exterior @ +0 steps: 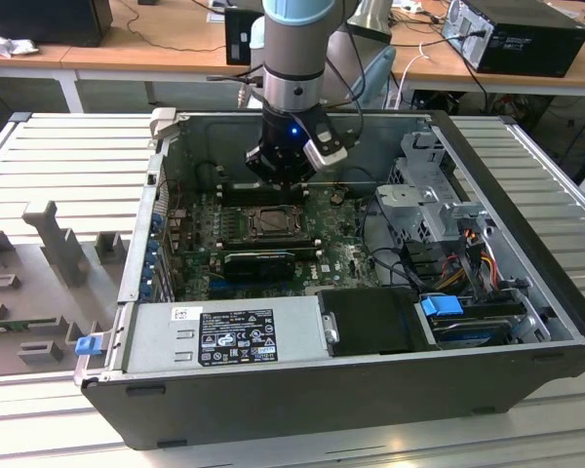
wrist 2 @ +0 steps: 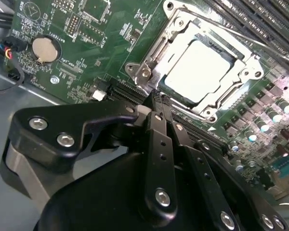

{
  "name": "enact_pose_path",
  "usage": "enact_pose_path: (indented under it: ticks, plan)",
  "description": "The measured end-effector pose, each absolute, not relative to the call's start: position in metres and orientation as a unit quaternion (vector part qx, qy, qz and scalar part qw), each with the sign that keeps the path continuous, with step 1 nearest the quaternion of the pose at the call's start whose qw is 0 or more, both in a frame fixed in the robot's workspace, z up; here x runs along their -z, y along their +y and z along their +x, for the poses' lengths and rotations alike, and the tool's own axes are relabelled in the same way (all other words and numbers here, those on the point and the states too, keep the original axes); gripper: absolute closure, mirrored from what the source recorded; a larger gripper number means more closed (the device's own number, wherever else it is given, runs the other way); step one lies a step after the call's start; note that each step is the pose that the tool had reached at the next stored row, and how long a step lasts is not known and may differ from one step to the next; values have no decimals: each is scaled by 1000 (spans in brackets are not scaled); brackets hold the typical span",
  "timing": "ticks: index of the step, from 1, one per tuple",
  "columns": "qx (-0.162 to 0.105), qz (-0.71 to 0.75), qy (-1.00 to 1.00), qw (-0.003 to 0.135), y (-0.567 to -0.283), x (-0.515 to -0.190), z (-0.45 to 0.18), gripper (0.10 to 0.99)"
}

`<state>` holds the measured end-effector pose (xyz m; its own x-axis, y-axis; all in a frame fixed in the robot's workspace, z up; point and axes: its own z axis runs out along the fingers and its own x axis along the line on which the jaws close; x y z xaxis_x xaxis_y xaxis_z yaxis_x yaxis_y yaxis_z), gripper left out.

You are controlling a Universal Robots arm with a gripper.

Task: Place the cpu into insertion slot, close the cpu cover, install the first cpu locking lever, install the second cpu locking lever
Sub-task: 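Install the first cpu locking lever, then install the second cpu locking lever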

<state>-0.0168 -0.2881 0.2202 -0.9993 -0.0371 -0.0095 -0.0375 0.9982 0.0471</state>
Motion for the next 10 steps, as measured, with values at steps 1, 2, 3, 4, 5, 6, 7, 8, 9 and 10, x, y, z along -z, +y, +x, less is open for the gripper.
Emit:
enact_pose_path:
  ticks: [1, 2, 3, 4, 5, 6, 7, 8, 9, 10]
  plan:
    - [-24, -19, 1000, 4, -289, -220, -17, 980]
    - [-24, -19, 1000, 4, -290, -220, -17, 980]
    - [-24, -19, 1000, 4, -291, -220, -17, 980]
    - [-24, -19, 1000, 4, -291, -220, -17, 980]
    - [-24, -19, 1000, 4, -293, -220, -17, 980]
    - [-24, -19, 1000, 4, -294, -220, -17, 980]
    - [-24, -19, 1000, 4, -295, -220, -17, 980]
    - [-24, -19, 1000, 4, -295, -220, -17, 980]
    - [-24, -19, 1000, 4, -296, -220, -17, 980]
    - [-24, -19, 1000, 4, -297, -220, -17, 980]
